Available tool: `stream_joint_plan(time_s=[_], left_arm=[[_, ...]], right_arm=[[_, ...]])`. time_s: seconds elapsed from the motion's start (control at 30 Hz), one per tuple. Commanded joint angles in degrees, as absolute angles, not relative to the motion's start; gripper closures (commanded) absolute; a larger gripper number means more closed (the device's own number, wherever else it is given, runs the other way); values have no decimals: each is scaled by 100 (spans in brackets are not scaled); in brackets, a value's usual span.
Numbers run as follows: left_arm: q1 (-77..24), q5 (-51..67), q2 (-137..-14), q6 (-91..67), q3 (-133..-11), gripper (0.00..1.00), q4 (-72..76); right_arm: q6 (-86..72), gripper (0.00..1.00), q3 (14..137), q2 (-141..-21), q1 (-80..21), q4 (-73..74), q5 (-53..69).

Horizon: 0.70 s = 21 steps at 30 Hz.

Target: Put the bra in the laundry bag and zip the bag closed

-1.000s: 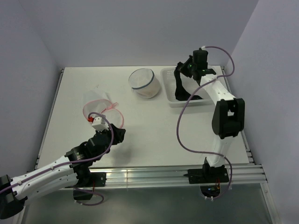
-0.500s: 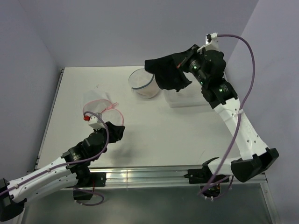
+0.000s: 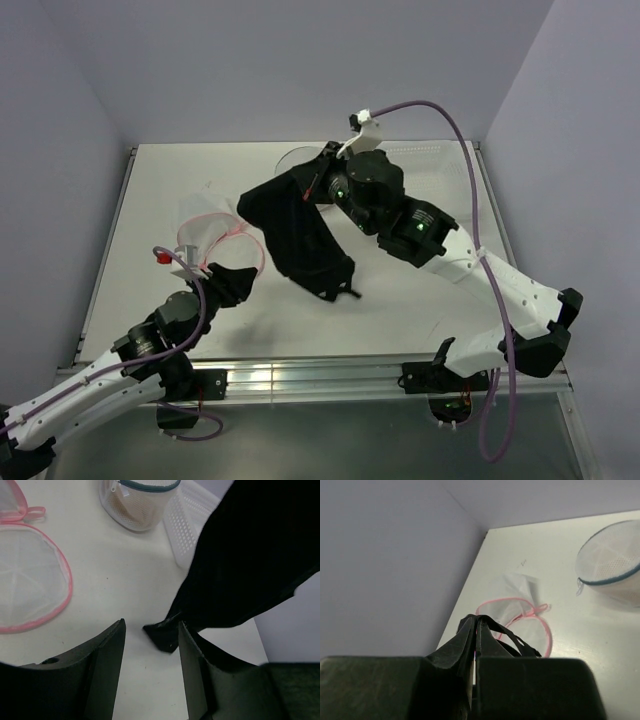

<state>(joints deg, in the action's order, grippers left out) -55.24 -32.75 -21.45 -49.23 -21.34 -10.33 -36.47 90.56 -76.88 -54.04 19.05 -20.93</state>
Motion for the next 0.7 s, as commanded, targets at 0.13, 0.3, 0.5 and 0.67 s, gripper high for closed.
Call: stream_joint_plan(time_s=[0.13,0.3,0.5,0.67], left_arm=[[-5502,-3340,-1846,-4983,-2268,47,-1318],[-5502,-3244,-2038,-5018,-2180,47,-1161],[-5502,-3033,-2434,-5062,-2048,47,-827],[-5502,-2760,-2803,-5185,-1829,48,-361]], right_arm=[[-4323,100,8175,-7480,-5467,1591,-3355],[-4920,100,6656,-6849,-5344,1328,-3753],[-5633,100,4555,-5969,-5150,994,-3902],[-5959,100,3220,-5126,-5142,897,-3999]])
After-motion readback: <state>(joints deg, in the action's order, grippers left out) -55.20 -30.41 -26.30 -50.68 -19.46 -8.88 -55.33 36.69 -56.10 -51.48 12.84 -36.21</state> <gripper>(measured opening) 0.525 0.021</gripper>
